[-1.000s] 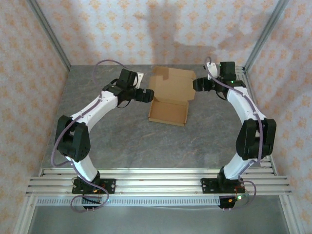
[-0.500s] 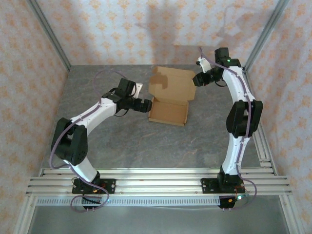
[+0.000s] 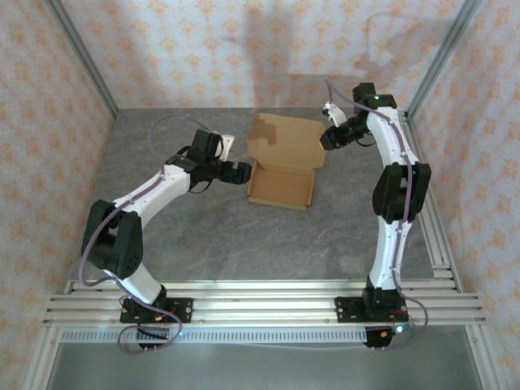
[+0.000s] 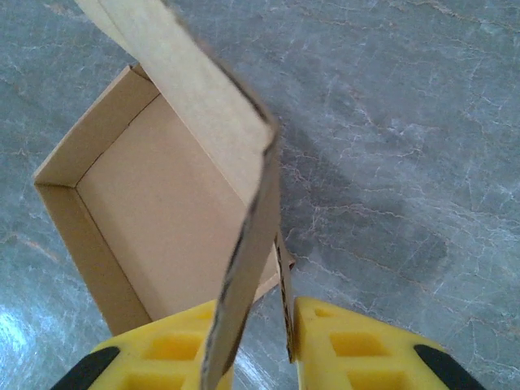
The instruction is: Fold the paper box
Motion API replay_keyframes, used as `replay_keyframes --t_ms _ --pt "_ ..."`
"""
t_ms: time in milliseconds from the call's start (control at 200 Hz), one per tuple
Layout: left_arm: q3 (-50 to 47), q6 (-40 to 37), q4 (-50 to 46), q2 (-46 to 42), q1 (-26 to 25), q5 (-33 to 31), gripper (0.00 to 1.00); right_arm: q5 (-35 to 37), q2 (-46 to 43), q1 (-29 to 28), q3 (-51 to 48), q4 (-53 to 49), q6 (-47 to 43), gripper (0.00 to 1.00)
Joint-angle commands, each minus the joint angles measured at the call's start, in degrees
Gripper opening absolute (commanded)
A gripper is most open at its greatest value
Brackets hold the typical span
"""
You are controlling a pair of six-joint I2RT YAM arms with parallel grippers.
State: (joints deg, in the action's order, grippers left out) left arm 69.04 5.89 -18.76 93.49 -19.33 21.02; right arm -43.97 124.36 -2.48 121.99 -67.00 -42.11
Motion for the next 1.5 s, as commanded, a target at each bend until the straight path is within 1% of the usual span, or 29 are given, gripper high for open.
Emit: replay_keyframes --t_ms 0,160,280,290,340,430,460,651,801,981,1016,1036,1081,1156,1211,1226,1286,1306,1331,1366,1416,1431,1492 --pt "-0.67 -0.62 1.27 -0.86 0.44 0.35 1.00 0.10 0.08 -0.38 1.54 -2.39 -1.41 0.26" --pt "-0.66 -0.47 1.19 -0.71 0.44 0.85 1.00 0.24 0.77 -0.64 2.19 -2.22 -1.27 0.24" --pt "-0.62 -0.46 1.05 -0.43 0.44 1.45 1.00 1.61 1.23 -0.94 2.78 -1.63 -0.79 0.23" --pt "-0.63 -0.45 1.15 -0.35 0.44 1.56 1.00 1.71 1.28 -0.95 2.85 -1.70 -0.78 0.22" --pt "-0.72 -0.20 1.69 -0.08 0.44 2.12 1.00 2.04 1.49 -1.04 3.36 -1.88 -0.72 0.12" --pt "-0.60 0.35 2.37 0.70 0.44 3.32 1.00 2.36 1.99 -1.21 4.40 -2.55 -0.78 0.02" --pt "-0.57 0.59 2.63 0.92 0.44 3.50 1.00 2.84 2.11 -1.25 4.61 -2.73 -0.86 0.00" --pt "-1.27 2.08 5.65 -0.17 0.55 2.56 1.00 5.32 0.69 -1.89 3.78 -2.95 -2.55 0.00" --pt "0.73 3.16 6.89 -0.31 2.04 2.38 1.00 6.28 -3.37 -3.04 -2.22 1.77 -4.71 0.00" --pt "6.97 -0.36 3.84 3.33 4.00 3.75 0.98 6.74 -7.43 -4.88 -8.00 5.44 -7.68 0.00" --pt "8.29 -1.62 3.18 4.03 4.20 3.68 0.96 6.79 -7.92 -4.99 -8.66 5.83 -7.90 0.00" --pt "9.13 -2.54 2.58 4.56 4.21 3.69 0.93 6.75 -8.16 -5.04 -8.90 5.91 -8.05 0.00" --pt "11.16 -4.30 1.13 5.69 4.30 3.11 0.87 6.46 -8.36 -5.08 -8.99 5.51 -8.46 0.00" --pt "14.82 -7.16 -1.27 7.89 4.38 2.96 0.84 6.22 -8.47 -5.24 -8.80 4.41 -9.07 0.00" --pt "17.71 -9.25 -3.22 9.56 4.48 3.22 0.80 6.26 -8.73 -5.33 -8.73 3.71 -9.60 0.00" --pt "18.57 -9.76 -3.81 10.11 4.48 3.47 0.78 6.26 -8.77 -5.38 -8.76 3.53 -9.73 0.00" --pt "21.65 -11.87 -6.15 12.24 4.61 4.95 0.76 6.35 -9.00 -5.43 -8.79 3.22 -10.09 0.00" --pt "22.78 -12.59 -6.97 12.86 4.65 5.55 0.73 6.50 -9.04 -5.43 -8.73 3.15 -10.16 0.00" --pt "24.16 -13.38 -8.17 13.63 4.65 6.29 0.72 6.55 -9.14 -5.43 -8.68 3.03 -10.24 0.00" --pt "25.90 -14.75 -9.95 14.71 4.65 7.82 0.66 6.56 -9.27 -5.43 -8.63 2.89 -10.39 0.00" --pt "28.49 -16.36 -12.57 15.57 4.65 9.56 0.64 6.70 -9.35 -5.43 -8.38 2.59 -10.53 0.00" --pt "29.02 -17.09 -13.32 16.85 4.63 10.18 0.61 6.74 -9.32 -5.41 -8.29 2.46 -10.58 0.00" --pt "30.64 -19.52 -15.49 18.31 4.65 11.93 0.57 6.71 -9.27 -5.43 -7.94 2.14 -10.67 0.00"
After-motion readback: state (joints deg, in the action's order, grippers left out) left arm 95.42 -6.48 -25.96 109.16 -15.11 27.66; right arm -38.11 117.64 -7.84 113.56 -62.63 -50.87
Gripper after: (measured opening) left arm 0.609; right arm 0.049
